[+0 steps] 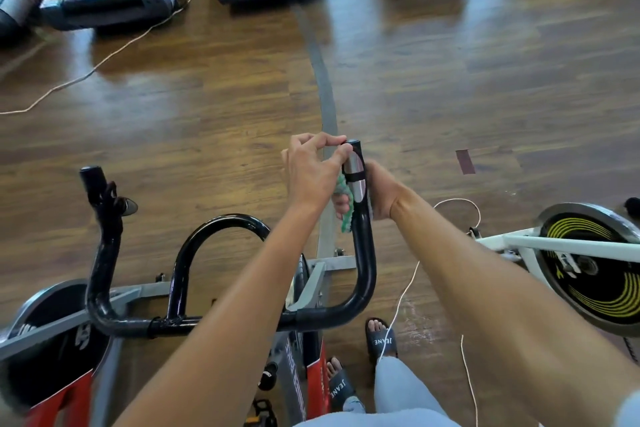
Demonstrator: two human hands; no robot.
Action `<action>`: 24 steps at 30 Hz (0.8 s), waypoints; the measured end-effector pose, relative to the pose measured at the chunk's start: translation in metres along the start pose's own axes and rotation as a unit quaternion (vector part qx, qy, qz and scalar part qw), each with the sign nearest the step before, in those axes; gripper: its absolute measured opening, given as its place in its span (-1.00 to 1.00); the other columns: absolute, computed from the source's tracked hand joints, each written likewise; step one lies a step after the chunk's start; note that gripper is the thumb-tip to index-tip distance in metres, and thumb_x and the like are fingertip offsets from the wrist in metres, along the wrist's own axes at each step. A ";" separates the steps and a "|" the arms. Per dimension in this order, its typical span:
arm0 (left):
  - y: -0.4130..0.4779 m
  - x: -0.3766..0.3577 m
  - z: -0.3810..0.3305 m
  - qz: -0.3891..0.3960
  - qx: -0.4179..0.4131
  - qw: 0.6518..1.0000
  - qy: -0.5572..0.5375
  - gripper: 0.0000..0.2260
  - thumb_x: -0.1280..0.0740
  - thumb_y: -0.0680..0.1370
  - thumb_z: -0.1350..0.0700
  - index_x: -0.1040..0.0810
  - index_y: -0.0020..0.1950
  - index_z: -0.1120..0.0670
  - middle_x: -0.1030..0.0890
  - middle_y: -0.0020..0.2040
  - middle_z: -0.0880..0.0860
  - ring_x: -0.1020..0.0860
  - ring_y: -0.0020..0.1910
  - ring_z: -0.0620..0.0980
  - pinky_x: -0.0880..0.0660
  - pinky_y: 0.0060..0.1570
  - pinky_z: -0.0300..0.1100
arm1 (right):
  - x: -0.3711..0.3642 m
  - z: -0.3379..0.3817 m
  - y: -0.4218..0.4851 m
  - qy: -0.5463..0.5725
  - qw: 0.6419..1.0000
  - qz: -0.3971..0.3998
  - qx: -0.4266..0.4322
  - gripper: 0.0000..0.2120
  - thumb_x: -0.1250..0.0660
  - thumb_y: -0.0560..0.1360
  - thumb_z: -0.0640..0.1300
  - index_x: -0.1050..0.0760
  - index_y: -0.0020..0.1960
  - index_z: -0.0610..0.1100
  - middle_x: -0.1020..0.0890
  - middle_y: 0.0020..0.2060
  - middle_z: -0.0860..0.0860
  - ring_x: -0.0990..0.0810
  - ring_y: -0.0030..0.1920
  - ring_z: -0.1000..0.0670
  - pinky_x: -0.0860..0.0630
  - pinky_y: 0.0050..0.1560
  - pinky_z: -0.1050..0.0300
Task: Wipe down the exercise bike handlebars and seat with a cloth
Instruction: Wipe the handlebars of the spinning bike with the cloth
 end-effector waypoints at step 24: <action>-0.001 -0.005 -0.001 0.059 0.053 0.988 -0.136 -0.95 -0.43 0.45 -0.01 -0.65 -0.11 -0.10 -0.65 0.00 -0.03 -0.58 0.14 0.05 -0.46 0.27 0.09 | 0.001 -0.074 -0.028 0.123 0.978 -0.148 0.081 -0.44 -0.07 0.64 0.25 -0.65 -0.01 -0.15 -0.61 -0.28 -0.06 -0.56 -0.33 -0.03 -0.51 -0.26 0.09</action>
Point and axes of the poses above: each hand's wrist, its own y-axis towards the middle knuckle, its own x-axis out of the back of the hand, z = x × y, the point moved 1 cm from there along y, towards the middle knuckle
